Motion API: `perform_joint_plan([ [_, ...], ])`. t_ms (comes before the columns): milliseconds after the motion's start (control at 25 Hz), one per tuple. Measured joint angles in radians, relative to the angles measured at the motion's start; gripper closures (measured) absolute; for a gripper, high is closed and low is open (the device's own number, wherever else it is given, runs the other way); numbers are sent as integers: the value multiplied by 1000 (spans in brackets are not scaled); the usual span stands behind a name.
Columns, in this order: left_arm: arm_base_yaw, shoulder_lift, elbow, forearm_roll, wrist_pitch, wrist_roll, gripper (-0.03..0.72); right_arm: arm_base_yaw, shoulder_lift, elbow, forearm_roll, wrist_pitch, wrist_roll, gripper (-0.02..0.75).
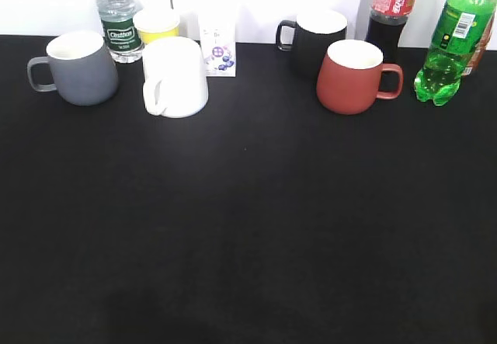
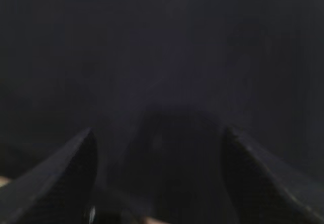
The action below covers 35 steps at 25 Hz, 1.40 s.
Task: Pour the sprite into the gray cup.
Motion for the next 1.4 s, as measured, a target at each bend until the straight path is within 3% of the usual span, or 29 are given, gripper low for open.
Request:
perform_joint_plan([
  [120,0,-4,43,-13,-110,4,171,0,-11,20,4,-38,0,163],
  [320,0,-4,46,-15,-123,6,183,0,-11,20,6,-45,0,163],
  [520,0,-4,46,-15,-125,6,274,0,-11,20,6,-45,0,163],
  [600,52,-28,46,-16,-129,6,315,-87,-21,20,10,-45,0,163],
  [680,189,-93,47,-16,-130,6,343,-259,-45,20,10,-45,0,163],
  [760,317,-184,47,-16,-130,6,366,-378,-98,20,10,-45,0,163],
  [840,396,-255,48,-16,-128,6,389,-399,-131,20,10,-46,0,163],
  [1040,412,-257,48,-16,-129,6,445,-402,-135,21,10,-45,0,163],
  [1400,412,-257,48,-16,-129,7,450,-402,-135,21,10,-45,0,164],
])
